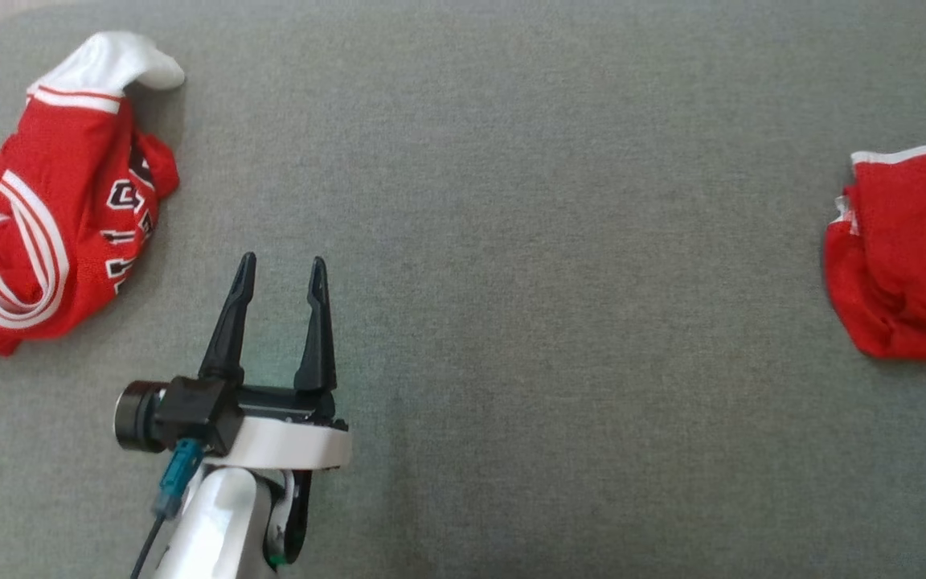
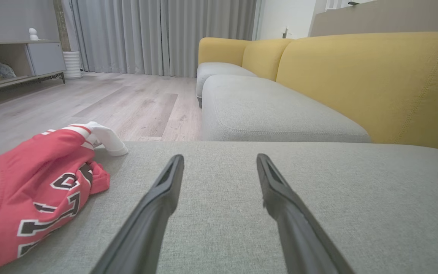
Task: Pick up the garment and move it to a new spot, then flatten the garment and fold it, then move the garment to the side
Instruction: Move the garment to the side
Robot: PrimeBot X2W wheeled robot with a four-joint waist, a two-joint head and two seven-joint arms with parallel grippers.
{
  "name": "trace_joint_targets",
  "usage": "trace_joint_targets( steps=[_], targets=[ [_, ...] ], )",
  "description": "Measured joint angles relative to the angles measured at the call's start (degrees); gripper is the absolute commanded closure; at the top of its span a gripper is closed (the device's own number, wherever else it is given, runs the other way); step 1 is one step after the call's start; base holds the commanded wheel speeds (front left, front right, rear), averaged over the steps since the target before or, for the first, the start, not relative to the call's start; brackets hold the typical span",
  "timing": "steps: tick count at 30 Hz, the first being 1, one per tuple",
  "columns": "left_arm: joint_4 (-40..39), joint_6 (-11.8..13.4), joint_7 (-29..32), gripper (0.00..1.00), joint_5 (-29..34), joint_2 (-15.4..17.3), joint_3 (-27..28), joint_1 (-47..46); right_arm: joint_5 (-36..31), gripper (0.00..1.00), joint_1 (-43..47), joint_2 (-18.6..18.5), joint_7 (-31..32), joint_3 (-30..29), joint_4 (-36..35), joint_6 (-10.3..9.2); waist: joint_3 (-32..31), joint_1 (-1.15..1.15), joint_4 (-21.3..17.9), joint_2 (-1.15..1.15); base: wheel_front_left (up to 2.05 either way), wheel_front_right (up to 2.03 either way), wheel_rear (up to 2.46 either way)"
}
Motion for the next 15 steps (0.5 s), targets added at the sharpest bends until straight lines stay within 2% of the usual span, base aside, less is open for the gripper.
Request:
trace_joint_targets(
  steps=[7,15],
  targets=[
    [0.0,0.1,0.0,0.0,0.0,0.0,0.9,0.2,-0.8,0.0,0.0,5.1,-2.8,-3.8,-3.6,0.0,-2.6,0.0,-1.0,0.0,0.0,0.0,0.0],
    [-0.1,0.2,0.0,0.0,-0.1,0.0,1.8,2.9,1.8,0.0,2.0,16.5,-6.4,-5.1,-17.2,0.0,-8.1,-0.01,-2.6,0.0,0.0,0.0,0.0]
  ],
)
